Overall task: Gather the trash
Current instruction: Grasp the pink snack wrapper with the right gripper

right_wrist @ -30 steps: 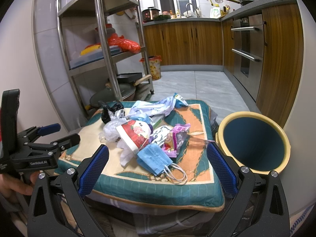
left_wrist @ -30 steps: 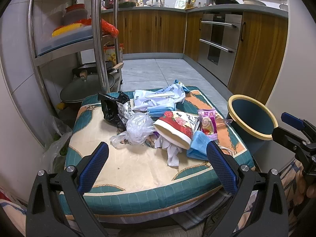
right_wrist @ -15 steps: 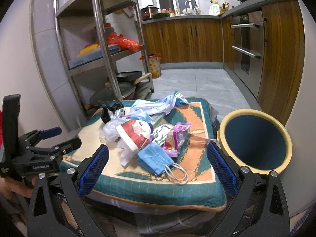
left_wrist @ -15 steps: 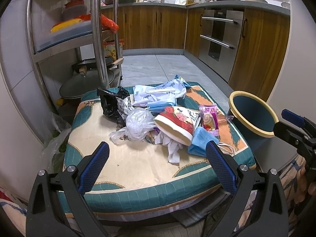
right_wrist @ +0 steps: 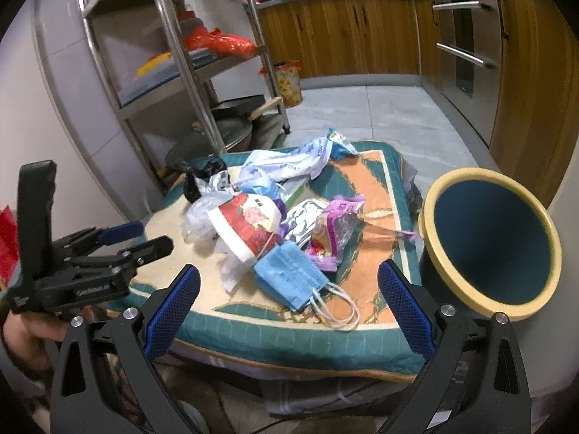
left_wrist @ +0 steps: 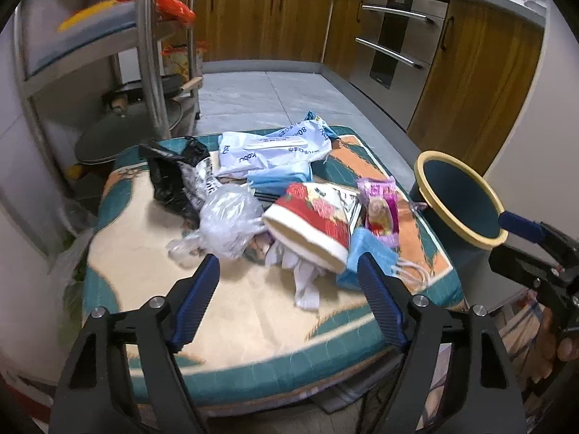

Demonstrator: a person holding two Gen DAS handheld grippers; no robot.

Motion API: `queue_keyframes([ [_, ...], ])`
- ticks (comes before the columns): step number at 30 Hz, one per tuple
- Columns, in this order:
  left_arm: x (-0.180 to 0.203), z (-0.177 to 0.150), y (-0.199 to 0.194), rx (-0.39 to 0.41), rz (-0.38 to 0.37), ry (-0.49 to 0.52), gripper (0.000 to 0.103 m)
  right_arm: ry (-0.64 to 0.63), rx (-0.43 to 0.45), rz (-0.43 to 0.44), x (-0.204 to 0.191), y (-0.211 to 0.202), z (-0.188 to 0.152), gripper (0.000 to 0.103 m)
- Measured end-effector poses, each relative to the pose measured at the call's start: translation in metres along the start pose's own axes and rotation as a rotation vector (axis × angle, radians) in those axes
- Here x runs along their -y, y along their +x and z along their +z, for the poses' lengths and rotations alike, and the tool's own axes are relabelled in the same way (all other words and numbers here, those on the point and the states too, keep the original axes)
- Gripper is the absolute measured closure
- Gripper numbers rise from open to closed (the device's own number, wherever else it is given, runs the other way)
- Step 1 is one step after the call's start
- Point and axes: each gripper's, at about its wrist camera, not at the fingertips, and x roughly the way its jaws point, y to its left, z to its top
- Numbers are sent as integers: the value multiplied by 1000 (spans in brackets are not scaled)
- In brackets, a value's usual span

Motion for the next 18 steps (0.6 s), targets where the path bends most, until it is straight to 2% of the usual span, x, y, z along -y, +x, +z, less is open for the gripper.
queue_keyframes([
  [5, -5, 22, 32, -18, -59, 22, 27, 53, -21, 5, 17, 17, 15, 10],
  [9, -5, 33, 56, -53, -71, 97, 27, 103, -72, 20, 30, 35, 22, 21],
  [14, -7, 38, 82, -134, -130, 147, 27, 144, -135, 39, 40, 61, 27, 30],
  [18, -1, 37, 92, -164, -162, 199, 27, 141, -157, 45, 42, 82, 30, 40],
])
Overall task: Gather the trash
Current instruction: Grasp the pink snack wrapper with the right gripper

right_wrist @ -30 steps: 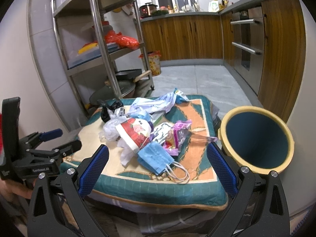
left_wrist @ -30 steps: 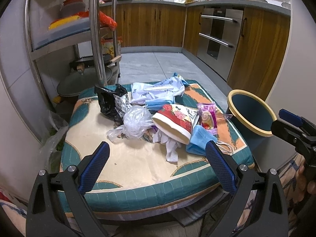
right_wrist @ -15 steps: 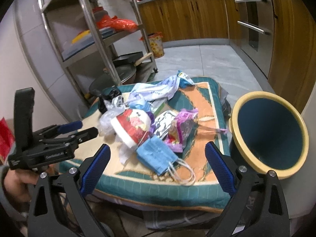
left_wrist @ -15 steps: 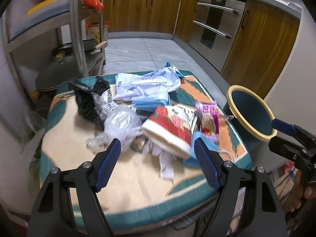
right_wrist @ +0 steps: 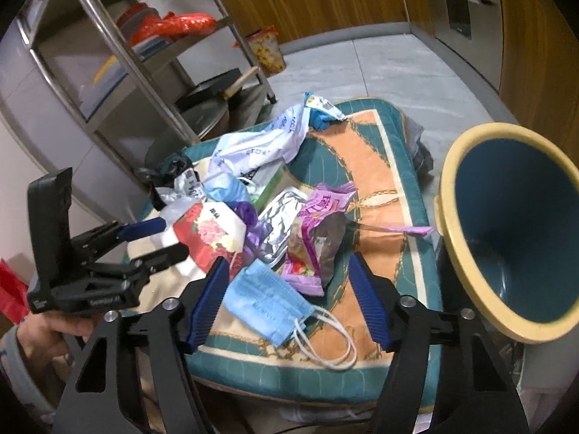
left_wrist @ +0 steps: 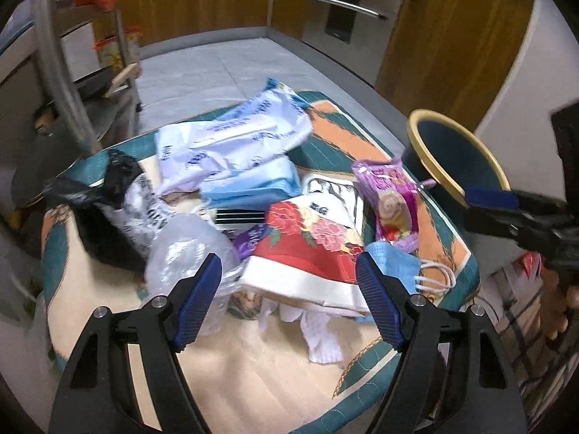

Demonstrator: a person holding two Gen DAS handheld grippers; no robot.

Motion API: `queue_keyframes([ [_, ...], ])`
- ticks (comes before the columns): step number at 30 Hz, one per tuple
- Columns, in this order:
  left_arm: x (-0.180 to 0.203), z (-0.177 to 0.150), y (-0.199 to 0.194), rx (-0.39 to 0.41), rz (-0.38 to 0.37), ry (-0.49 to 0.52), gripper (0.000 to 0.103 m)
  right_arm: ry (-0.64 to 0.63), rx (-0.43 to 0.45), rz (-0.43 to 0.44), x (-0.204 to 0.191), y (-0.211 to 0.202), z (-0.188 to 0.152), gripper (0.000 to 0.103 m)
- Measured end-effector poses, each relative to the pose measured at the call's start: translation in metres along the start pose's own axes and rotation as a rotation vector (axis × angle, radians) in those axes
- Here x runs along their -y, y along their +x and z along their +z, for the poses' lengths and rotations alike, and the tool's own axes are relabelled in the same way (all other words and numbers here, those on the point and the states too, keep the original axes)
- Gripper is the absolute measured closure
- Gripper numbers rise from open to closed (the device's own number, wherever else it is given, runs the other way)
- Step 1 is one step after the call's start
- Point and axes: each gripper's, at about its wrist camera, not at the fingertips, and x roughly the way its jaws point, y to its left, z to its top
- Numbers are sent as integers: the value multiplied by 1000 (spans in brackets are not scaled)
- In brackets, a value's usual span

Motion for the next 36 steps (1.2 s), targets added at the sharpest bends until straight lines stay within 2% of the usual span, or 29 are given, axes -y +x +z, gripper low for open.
queue_keyframes([
  [2, 3, 1, 3, -6, -7, 15, 30, -5, -15, 2, 1, 11, 3, 47],
  [4, 3, 2, 7, -20, -14, 19, 39, -5, -28, 0, 3, 21, 6, 54],
  [6, 2, 1, 8, -25, -16, 15, 49, -3, -44, -2, 5, 31, 6, 65],
  [7, 0, 0, 7, -24, -23, 9, 50, 0, -52, -4, 6, 35, 6, 68],
  [9, -2, 1, 6, -16, -29, 1, 58, 2, -63, -5, 8, 41, 5, 79],
  [12, -7, 1, -2, 9, -59, -30, 70, -4, -55, 8, 7, 41, 5, 92],
  [15, -9, 2, -8, 36, -86, -49, 81, -17, -24, 26, 4, 35, 6, 99],
  [21, -6, 2, -17, 72, -123, -43, 90, -13, 19, 42, 3, 26, 10, 102],
  [30, -3, 2, -29, 126, -139, -43, 96, -5, 89, 55, 2, 9, 15, 102],
  [35, -1, 0, -31, 126, -144, -32, 96, 50, 59, 16, 12, 11, 14, 101],
  [36, 1, 0, -31, 127, -142, -23, 96, 59, 46, 12, 14, 13, 12, 95],
])
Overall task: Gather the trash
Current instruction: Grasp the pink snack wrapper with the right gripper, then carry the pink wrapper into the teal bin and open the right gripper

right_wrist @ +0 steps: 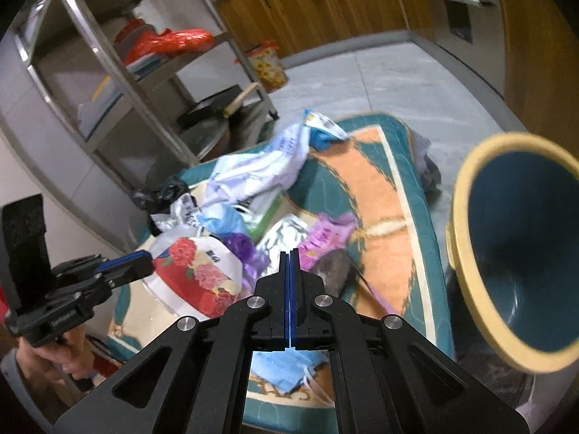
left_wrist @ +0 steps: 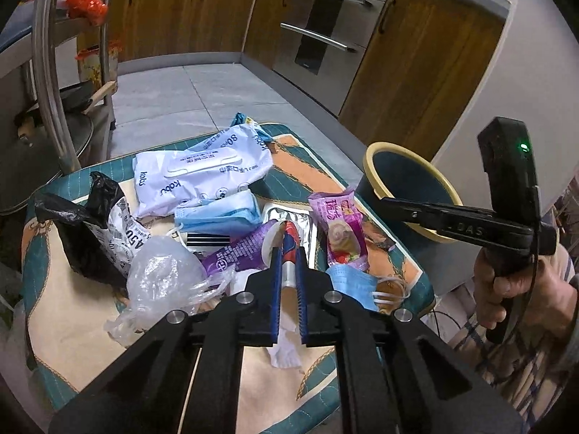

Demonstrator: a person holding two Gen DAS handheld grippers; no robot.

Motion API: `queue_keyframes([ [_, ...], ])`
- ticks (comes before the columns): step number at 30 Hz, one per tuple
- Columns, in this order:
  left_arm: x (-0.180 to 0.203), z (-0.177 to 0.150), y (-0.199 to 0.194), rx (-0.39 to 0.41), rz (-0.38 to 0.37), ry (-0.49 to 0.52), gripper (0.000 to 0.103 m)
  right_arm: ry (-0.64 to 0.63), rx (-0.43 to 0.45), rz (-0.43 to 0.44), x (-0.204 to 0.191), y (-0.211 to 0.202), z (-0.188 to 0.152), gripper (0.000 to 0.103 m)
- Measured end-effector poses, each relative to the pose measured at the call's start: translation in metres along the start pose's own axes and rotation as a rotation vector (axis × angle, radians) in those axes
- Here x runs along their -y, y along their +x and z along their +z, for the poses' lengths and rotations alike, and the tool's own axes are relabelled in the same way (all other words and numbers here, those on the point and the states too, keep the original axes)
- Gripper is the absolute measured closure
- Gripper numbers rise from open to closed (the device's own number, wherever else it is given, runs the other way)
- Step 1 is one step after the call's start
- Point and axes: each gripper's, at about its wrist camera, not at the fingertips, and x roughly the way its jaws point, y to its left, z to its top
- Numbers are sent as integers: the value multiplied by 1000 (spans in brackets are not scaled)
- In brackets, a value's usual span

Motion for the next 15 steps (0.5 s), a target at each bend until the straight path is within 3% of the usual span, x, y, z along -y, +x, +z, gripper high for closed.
queue_keyframes([
  [1, 1, 0, -1, 3, -1, 4, 96, 2, -7, 5, 1, 1, -2, 91],
  [3, 3, 1, -3, 15, -5, 2, 96, -5, -20, 5, 0, 6, -4, 67],
  [8, 2, 6, -14, 54, -9, -14, 96, -46, -49, -5, -3, 20, -7, 65],
  [10, 1, 7, -17, 67, -10, -19, 96, -52, -61, -7, -3, 27, -8, 67],
  [13, -2, 9, -22, 89, -6, -29, 96, -57, -84, -2, -1, 36, -8, 87],
  [14, -3, 10, -24, 95, -5, -34, 96, -59, -87, 5, 0, 37, -9, 99],
  [15, -4, 12, -26, 105, -2, -39, 96, -62, -82, 10, -1, 36, -9, 102],
])
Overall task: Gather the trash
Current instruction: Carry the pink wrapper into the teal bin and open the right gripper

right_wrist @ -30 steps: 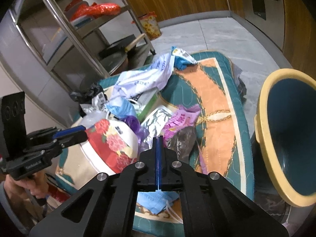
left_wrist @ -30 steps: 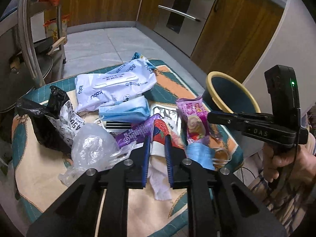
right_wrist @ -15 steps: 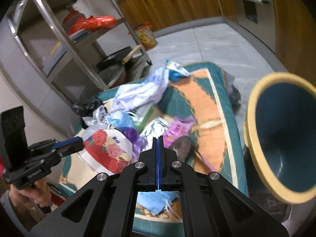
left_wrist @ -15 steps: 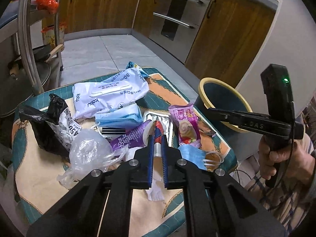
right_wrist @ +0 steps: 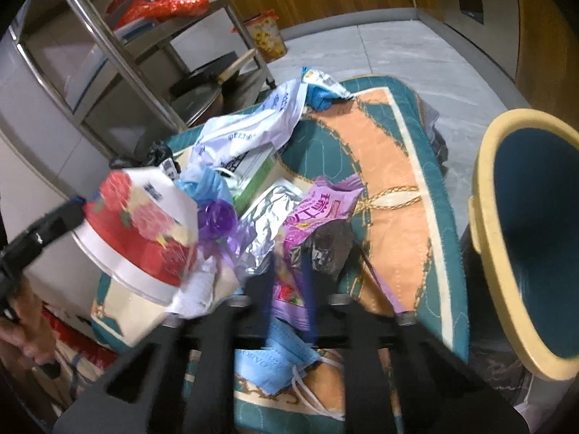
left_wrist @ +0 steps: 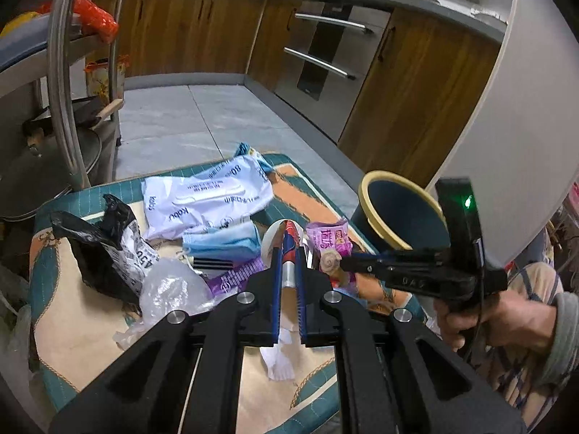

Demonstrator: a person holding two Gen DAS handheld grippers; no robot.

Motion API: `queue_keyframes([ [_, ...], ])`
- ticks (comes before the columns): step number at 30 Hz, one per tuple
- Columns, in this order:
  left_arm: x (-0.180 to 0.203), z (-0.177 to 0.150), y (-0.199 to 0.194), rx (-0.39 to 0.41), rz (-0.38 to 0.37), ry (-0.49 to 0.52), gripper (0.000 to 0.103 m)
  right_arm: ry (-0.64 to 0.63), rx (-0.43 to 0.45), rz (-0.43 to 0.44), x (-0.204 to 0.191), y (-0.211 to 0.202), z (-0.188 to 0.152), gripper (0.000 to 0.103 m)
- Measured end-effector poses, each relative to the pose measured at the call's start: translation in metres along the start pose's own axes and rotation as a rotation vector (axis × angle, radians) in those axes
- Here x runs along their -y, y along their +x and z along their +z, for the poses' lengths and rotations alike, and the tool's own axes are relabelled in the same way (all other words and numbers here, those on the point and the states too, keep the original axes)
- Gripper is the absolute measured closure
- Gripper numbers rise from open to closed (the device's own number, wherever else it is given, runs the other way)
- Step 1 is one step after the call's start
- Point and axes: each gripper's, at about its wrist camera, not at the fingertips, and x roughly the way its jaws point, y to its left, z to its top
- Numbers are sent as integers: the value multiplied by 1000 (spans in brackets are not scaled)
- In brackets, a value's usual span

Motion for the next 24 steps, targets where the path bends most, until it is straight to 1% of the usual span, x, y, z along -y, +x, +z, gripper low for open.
queue_keyframes([
  [3, -1, 5, -5, 24, 1, -9, 96, -23, 48, 19, -5, -13, 3, 102],
  [7, 3, 14, -9, 54, 3, -9, 96, -31, 125, 28, -8, -39, 10, 102],
  [11, 13, 24, -7, 71, -14, -9, 96, -34, 202, 18, -4, -71, 17, 102],
  [14, 26, 34, -1, 77, -32, 6, 96, -8, 250, -12, 10, -95, 17, 102],
  [18, 50, 48, 10, 78, -70, 34, 96, 33, 285, -69, 33, -115, 15, 102],
  [24, 94, 64, 35, 59, -136, 82, 96, 118, 295, -141, 74, -134, 5, 102],
])
